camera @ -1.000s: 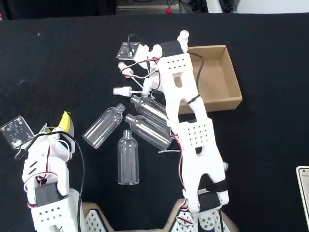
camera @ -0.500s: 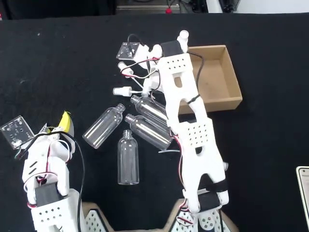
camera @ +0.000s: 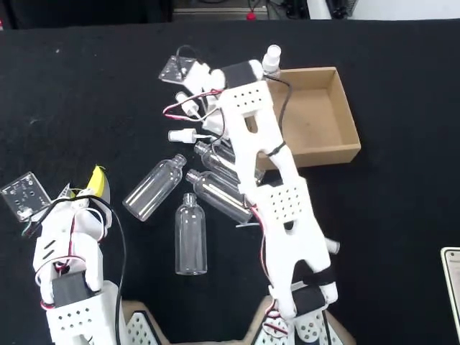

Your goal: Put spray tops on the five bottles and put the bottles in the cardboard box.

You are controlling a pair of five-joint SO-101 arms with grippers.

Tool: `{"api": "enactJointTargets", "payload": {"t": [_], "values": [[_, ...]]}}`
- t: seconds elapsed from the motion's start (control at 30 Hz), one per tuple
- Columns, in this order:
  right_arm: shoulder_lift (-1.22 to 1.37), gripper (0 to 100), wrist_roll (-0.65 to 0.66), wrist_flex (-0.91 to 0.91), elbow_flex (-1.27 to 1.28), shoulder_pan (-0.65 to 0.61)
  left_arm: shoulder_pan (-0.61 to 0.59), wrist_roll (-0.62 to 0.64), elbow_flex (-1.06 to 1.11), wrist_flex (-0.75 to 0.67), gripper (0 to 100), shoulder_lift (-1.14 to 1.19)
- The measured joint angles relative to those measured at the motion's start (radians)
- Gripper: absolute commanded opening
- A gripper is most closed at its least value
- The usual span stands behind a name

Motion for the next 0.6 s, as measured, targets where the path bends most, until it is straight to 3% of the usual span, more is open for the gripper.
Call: {"api": "enactJointTargets", "payload": {"t": [0.17, 0.33, 0.6], "values": [[-0.015, 18.7, 0.069, 0.0, 0.025, 0.015, -0.003, 0.0, 0.0, 0.0, 23, 0.0], [-0.015, 19.0, 0.175, 0.002, 0.127, 0.034, -0.003, 0.0, 0.0, 0.0, 23, 0.0], [-0.015, 15.7, 0.209, 0.002, 0.137, 0.037, -0.003, 0.0, 0.0, 0.0, 23, 0.0]]}}
